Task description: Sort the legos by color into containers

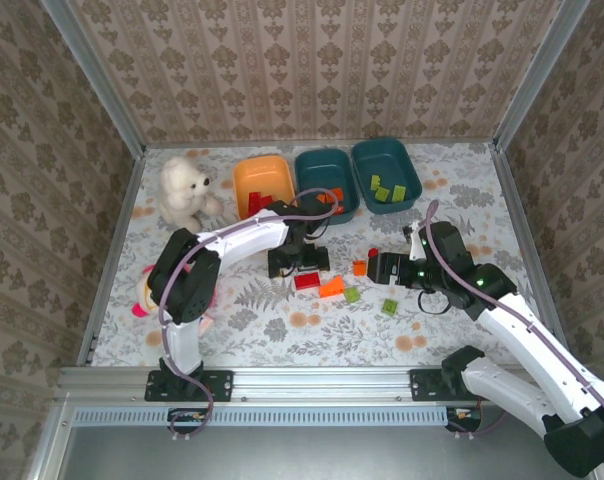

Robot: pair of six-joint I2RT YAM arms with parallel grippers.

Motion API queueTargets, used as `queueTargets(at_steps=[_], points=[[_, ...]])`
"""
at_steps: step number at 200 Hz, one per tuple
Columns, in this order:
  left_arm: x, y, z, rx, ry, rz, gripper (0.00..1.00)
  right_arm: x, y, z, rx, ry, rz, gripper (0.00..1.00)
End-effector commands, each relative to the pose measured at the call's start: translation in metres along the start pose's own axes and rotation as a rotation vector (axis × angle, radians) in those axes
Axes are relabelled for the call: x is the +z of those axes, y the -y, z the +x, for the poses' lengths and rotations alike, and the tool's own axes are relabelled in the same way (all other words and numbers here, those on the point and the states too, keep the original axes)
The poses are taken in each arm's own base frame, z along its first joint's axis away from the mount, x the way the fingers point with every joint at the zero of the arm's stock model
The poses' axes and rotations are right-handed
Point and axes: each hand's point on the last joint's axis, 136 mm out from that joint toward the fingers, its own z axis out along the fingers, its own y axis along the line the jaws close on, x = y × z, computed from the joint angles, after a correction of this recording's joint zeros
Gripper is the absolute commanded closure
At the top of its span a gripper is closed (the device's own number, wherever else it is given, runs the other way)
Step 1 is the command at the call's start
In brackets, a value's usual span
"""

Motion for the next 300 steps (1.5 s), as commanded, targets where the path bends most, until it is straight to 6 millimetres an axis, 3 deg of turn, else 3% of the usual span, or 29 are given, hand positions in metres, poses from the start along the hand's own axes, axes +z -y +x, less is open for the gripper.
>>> queueTargets(at_steps=[1,29,110,131,146,189,225,251,264,268,300], points=[[0.003,0.004,0.002,-0.033,-0.021,-0.024,0.01,-0.001,-0.003,0.007,-0.023,-0.037,-0.011,0.07],[0.015,0.007,0.005,-0.035,-0.040,-0.027,0.06,0.001,-0.004,0.005,-0.023,-0.035,-0.014,0.08],[0.023,0.008,0.016,-0.004,-0.061,-0.044,0.34,0.009,-0.001,0.007,0.005,-0.047,-0.006,0.08],[0.017,0.007,0.012,0.006,-0.039,-0.052,0.40,0.010,-0.001,0.007,0.009,-0.048,-0.007,0.08],[0.002,0.004,0.003,0.026,0.008,-0.066,0.40,0.008,-0.003,0.005,0.004,-0.042,-0.009,0.08],[-0.074,-0.009,-0.053,0.129,0.208,-0.031,0.41,-0.001,-0.010,-0.005,-0.030,-0.029,-0.014,0.08],[-0.118,-0.023,-0.127,0.307,0.358,0.021,0.42,0.000,-0.021,-0.020,-0.041,-0.021,-0.028,0.08],[-0.132,-0.027,-0.182,0.445,0.461,0.079,0.42,0.001,-0.028,-0.032,-0.055,-0.013,-0.030,0.09],[-0.133,-0.021,-0.199,0.556,0.490,0.111,0.42,-0.001,-0.031,-0.038,-0.070,-0.012,-0.024,0.09],[-0.134,-0.032,-0.210,0.553,0.499,0.115,0.42,-0.002,-0.032,-0.039,-0.073,-0.011,-0.022,0.09],[-0.116,-0.030,-0.239,0.714,0.509,0.239,0.43,-0.011,-0.034,-0.048,-0.103,-0.009,0.005,0.09]])
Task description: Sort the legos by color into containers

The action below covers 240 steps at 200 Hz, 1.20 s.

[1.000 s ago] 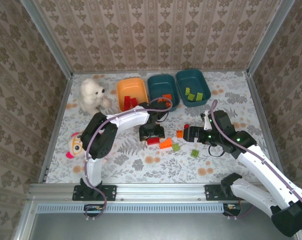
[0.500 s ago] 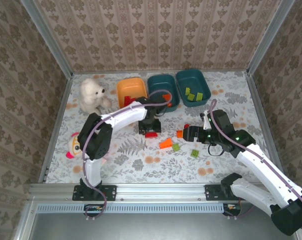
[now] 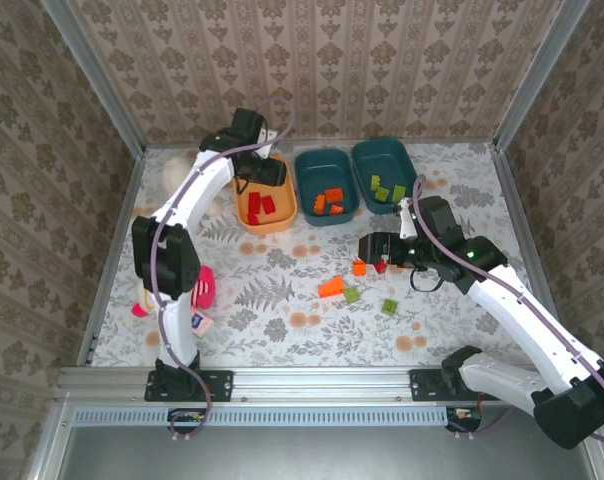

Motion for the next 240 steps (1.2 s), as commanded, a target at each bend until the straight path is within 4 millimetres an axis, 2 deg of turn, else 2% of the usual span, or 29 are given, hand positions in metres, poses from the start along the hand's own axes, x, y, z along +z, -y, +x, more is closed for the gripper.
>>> queueTargets(at_steps=[1,22,49,141,166,186,217,240], points=[[0.024,0.009,-0.006,0.239,0.027,0.163,0.43,-0.011,-0.006,-0.005,-0.046,-0.009,0.009,0.09],[0.044,0.008,-0.008,0.343,0.040,0.177,0.43,-0.016,-0.004,-0.006,-0.047,-0.013,0.031,0.09],[0.066,0.001,-0.002,0.381,0.012,0.177,0.43,-0.019,0.000,-0.004,-0.048,-0.025,0.054,0.09],[0.101,0.009,0.045,0.440,-0.088,0.220,0.39,-0.007,0.004,0.000,-0.021,-0.056,0.067,0.09],[0.102,0.012,0.049,0.441,-0.099,0.216,0.36,-0.006,0.003,-0.001,-0.021,-0.059,0.066,0.08],[0.097,0.012,0.043,0.444,-0.090,0.182,0.24,-0.005,0.003,-0.003,-0.026,-0.060,0.069,0.08],[0.077,0.010,0.026,0.432,-0.049,0.116,0.20,-0.002,0.005,-0.003,-0.036,-0.068,0.078,0.09],[0.054,0.005,0.010,0.412,-0.002,0.042,0.19,0.001,0.006,-0.004,-0.051,-0.068,0.092,0.09]])
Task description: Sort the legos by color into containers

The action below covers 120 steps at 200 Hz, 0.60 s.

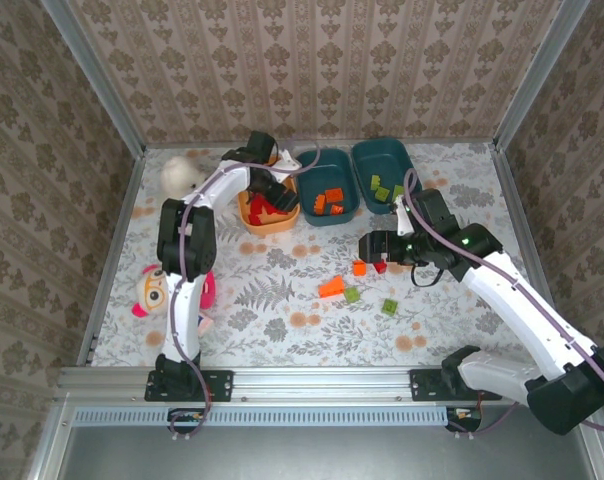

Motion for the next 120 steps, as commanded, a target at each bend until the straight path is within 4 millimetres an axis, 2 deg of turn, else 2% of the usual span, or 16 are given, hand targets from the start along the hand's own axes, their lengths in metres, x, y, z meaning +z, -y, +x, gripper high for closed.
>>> queueTargets(at_steps=[1,34,63,92,98,105,120], points=[[-0.048,-0.010,-0.023,-0.025,0.069,-0.113,0.19,-0.004,-0.001,-0.008,-0.025,0.023,0.019,0.10],[-0.109,-0.032,-0.050,-0.190,0.198,-0.298,0.18,0.005,-0.006,-0.007,-0.099,-0.006,0.072,0.15],[-0.162,-0.028,-0.066,-0.425,0.373,-0.301,0.19,0.022,-0.024,-0.002,-0.163,-0.046,0.105,0.18],[-0.188,-0.010,-0.046,-0.669,0.437,-0.248,0.19,0.045,-0.048,0.011,-0.226,-0.101,0.107,0.17],[-0.189,-0.004,-0.039,-0.710,0.429,-0.232,0.20,0.049,-0.051,0.015,-0.233,-0.118,0.109,0.16],[-0.187,0.005,-0.027,-0.757,0.406,-0.210,0.20,0.063,-0.052,0.024,-0.250,-0.166,0.127,0.15],[-0.184,0.033,-0.004,-0.781,0.369,-0.162,0.22,0.077,-0.058,0.038,-0.326,-0.226,0.146,0.13]])
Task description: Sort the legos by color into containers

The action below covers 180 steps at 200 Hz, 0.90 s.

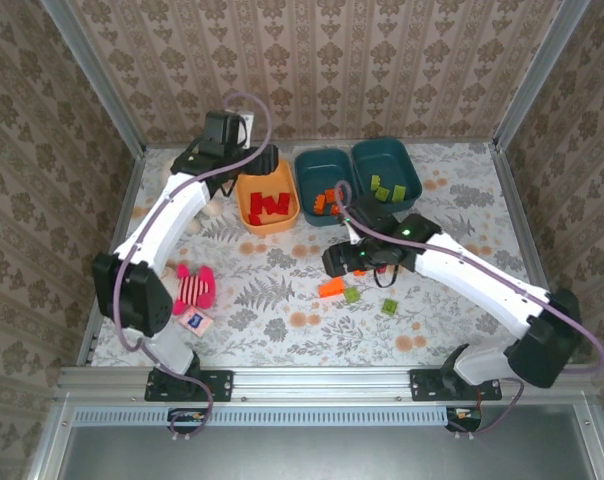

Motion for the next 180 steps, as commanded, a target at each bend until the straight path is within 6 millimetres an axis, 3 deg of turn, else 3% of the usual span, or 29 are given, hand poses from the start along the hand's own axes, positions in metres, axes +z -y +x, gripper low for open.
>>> queueTargets(at_steps=[1,11,14,23,42,62,98,147,180], points=[[-0.010,0.007,0.052,-0.203,-0.107,0.013,0.22,0.020,-0.007,0.011,-0.081,-0.081,0.065,0.13],[-0.021,0.007,0.074,-0.201,-0.130,0.003,0.22,0.026,-0.011,0.016,-0.166,-0.101,0.082,0.15],[-0.026,0.018,0.082,-0.183,-0.137,0.021,0.22,0.028,-0.013,0.018,-0.199,-0.107,0.084,0.16],[-0.037,0.021,0.103,-0.182,-0.155,0.026,0.22,0.032,-0.018,0.021,-0.298,-0.112,0.084,0.20],[-0.059,0.017,0.144,-0.232,-0.187,0.016,0.22,0.043,-0.032,0.030,-0.506,-0.123,0.020,0.21],[-0.084,0.009,0.172,-0.314,-0.176,0.015,0.22,0.058,-0.033,0.036,-0.689,-0.131,0.006,0.19],[-0.120,-0.003,0.202,-0.487,-0.111,0.034,0.21,0.088,-0.027,0.042,-0.968,-0.172,0.010,0.15],[-0.147,-0.015,0.240,-0.649,-0.108,0.054,0.20,0.120,-0.013,0.038,-1.076,-0.253,0.096,0.15],[-0.158,-0.018,0.241,-0.651,-0.096,0.049,0.20,0.138,-0.006,0.031,-1.094,-0.287,0.171,0.16]])
